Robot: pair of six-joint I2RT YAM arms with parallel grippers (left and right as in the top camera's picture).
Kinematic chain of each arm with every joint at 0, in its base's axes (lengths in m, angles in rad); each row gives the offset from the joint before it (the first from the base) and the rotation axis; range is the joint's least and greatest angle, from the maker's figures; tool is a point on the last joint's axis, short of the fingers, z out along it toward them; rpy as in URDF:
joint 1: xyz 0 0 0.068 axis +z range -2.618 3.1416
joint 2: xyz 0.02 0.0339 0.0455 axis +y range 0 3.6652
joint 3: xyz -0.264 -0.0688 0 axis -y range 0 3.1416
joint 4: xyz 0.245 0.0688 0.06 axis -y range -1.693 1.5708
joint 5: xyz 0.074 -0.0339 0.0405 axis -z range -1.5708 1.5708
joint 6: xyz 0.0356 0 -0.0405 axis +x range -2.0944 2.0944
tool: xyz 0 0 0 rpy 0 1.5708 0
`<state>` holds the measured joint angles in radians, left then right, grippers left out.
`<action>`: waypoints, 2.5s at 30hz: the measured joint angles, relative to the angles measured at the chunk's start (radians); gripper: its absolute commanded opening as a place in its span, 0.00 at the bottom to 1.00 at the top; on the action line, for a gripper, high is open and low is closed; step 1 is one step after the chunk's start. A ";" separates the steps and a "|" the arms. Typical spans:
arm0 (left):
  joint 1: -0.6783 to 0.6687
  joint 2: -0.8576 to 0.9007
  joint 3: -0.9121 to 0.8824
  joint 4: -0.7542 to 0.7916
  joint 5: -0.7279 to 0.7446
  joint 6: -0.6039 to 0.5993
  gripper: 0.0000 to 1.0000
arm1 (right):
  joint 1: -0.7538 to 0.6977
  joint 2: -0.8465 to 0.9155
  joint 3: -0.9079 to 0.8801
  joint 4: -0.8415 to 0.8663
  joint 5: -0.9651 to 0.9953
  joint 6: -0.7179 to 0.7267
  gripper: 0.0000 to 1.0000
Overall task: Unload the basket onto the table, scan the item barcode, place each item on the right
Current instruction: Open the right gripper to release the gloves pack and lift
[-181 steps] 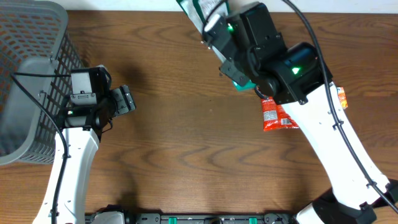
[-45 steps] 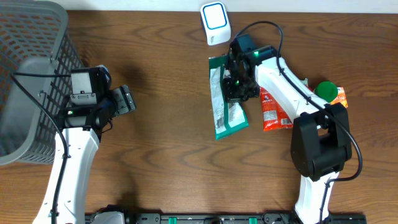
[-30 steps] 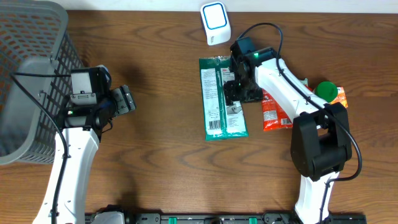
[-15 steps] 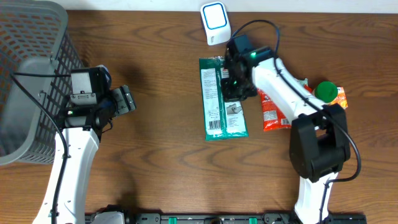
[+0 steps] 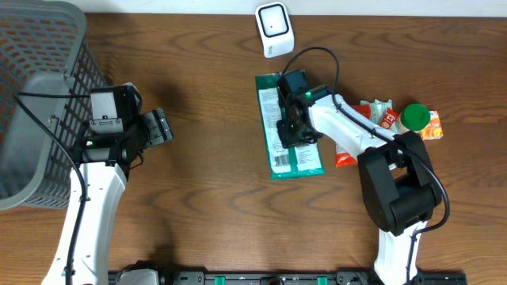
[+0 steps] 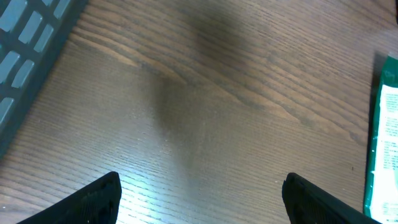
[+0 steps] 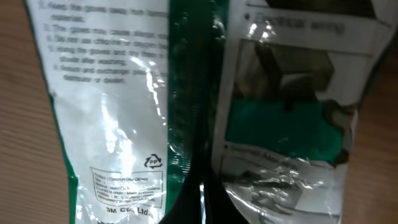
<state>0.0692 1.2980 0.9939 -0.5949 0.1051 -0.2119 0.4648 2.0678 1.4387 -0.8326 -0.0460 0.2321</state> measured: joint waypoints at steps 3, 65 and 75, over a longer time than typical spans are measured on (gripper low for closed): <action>0.000 0.000 0.000 0.000 0.000 0.000 0.83 | -0.006 -0.001 0.000 -0.023 0.016 0.002 0.01; 0.000 0.000 0.000 0.000 0.000 0.000 0.83 | -0.095 -0.174 0.009 0.154 -0.035 -0.163 0.99; 0.000 0.000 0.000 0.000 0.000 0.000 0.84 | -0.095 -0.187 0.010 0.145 -0.034 -0.170 0.99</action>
<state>0.0692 1.2980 0.9939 -0.5949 0.1047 -0.2119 0.3702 1.8805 1.4483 -0.6880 -0.0803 0.0624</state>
